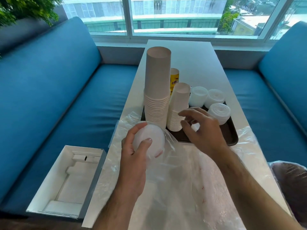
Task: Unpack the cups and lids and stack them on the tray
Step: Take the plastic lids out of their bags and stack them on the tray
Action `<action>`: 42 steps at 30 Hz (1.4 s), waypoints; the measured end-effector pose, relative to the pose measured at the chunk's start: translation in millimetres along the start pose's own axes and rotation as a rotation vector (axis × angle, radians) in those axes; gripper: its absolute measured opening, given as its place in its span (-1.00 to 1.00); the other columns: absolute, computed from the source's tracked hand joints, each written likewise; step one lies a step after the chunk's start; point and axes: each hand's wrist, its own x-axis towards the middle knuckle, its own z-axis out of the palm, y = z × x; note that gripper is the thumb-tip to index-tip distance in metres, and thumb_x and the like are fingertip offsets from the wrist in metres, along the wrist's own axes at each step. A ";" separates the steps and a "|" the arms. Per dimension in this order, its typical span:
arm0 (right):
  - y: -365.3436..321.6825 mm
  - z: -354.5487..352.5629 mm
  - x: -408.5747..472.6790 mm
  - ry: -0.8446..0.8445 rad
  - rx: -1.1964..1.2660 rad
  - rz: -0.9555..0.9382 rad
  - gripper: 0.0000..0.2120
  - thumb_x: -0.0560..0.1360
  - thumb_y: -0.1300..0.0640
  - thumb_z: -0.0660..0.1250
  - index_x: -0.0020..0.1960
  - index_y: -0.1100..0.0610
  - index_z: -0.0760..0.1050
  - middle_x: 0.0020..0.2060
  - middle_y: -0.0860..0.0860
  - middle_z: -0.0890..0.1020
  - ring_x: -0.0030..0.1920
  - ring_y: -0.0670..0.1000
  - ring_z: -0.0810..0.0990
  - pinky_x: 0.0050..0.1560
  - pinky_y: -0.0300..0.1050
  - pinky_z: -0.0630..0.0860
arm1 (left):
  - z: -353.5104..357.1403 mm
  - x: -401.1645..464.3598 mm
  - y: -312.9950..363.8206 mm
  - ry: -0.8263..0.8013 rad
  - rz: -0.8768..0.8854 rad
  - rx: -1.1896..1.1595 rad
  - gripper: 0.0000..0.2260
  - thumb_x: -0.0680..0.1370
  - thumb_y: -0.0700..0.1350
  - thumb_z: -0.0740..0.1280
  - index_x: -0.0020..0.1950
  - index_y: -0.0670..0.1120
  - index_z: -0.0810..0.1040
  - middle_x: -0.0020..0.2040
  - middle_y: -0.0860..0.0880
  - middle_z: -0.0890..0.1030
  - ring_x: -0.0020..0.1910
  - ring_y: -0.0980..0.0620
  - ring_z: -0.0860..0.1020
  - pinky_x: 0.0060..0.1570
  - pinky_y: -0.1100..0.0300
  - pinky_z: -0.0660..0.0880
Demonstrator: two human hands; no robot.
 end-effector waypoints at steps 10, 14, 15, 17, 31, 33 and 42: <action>-58.0 8.5 -10.4 -0.356 0.015 -0.097 -0.41 0.44 -0.07 0.54 0.43 -0.11 0.45 0.35 -0.14 0.47 0.29 -0.18 0.43 0.34 -0.17 0.47 | 2.3 -5.6 5.6 -0.072 0.044 -0.042 -0.74 0.52 0.10 0.43 0.19 0.34 0.57 0.30 0.11 0.55 0.31 -0.06 0.53 0.19 -0.18 0.58; -57.8 12.9 -16.4 -0.238 0.032 -0.146 -0.45 0.40 -0.03 0.57 0.36 -0.04 0.53 0.30 -0.07 0.55 0.25 -0.11 0.51 0.26 -0.21 0.50 | -1.4 -3.3 8.2 -0.089 0.042 -0.100 -0.72 0.57 0.13 0.26 0.26 0.22 0.57 0.23 0.07 0.61 0.25 -0.07 0.56 0.19 -0.20 0.58; -58.4 13.5 -17.7 -0.213 0.045 -0.155 -0.46 0.40 -0.02 0.57 0.34 -0.02 0.55 0.29 -0.05 0.57 0.25 -0.08 0.54 0.25 -0.19 0.52 | -2.6 -2.4 8.9 -0.087 0.045 -0.100 -0.73 0.60 0.09 0.24 0.28 0.19 0.55 0.23 0.06 0.60 0.25 -0.07 0.56 0.19 -0.22 0.57; -59.6 13.6 -19.4 -0.190 0.065 -0.157 -0.48 0.40 0.00 0.57 0.32 0.01 0.56 0.30 -0.04 0.58 0.25 -0.04 0.57 0.25 -0.13 0.57 | -3.5 -1.2 11.3 -0.097 0.061 -0.063 -0.73 0.61 0.08 0.28 0.31 0.17 0.53 0.26 0.06 0.58 0.27 -0.09 0.55 0.17 -0.23 0.58; -46.8 -8.7 -12.3 -0.241 0.463 0.042 -0.87 0.56 0.17 0.40 0.09 0.06 0.67 -0.04 -0.13 0.65 0.00 -0.12 0.62 0.00 -0.27 0.57 | -7.3 -3.4 14.4 -0.113 0.032 -0.196 -0.84 0.53 -0.07 0.36 0.05 0.12 0.67 0.29 0.04 0.55 0.23 -0.11 0.58 -0.04 -0.17 0.65; -38.8 -15.6 -10.7 -0.088 0.698 0.174 -0.79 0.59 0.24 0.36 0.03 -0.03 0.69 -0.10 -0.13 0.70 -0.05 -0.14 0.64 -0.02 -0.26 0.57 | -8.6 -3.1 15.4 -0.080 0.036 -0.216 -0.81 0.61 -0.16 0.30 0.02 0.10 0.68 0.31 0.07 0.51 0.29 -0.09 0.52 -0.07 -0.15 0.65; 77.4 -11.9 -2.5 0.228 -0.232 0.263 -0.76 0.65 0.16 0.28 0.27 0.15 0.62 0.09 0.09 0.70 0.05 0.11 0.66 0.08 -0.20 0.48 | -6.3 -8.7 14.7 -0.033 0.007 -0.228 -0.80 0.62 -0.18 0.29 0.04 0.06 0.68 0.24 0.15 0.50 0.28 -0.03 0.49 -0.06 -0.20 0.65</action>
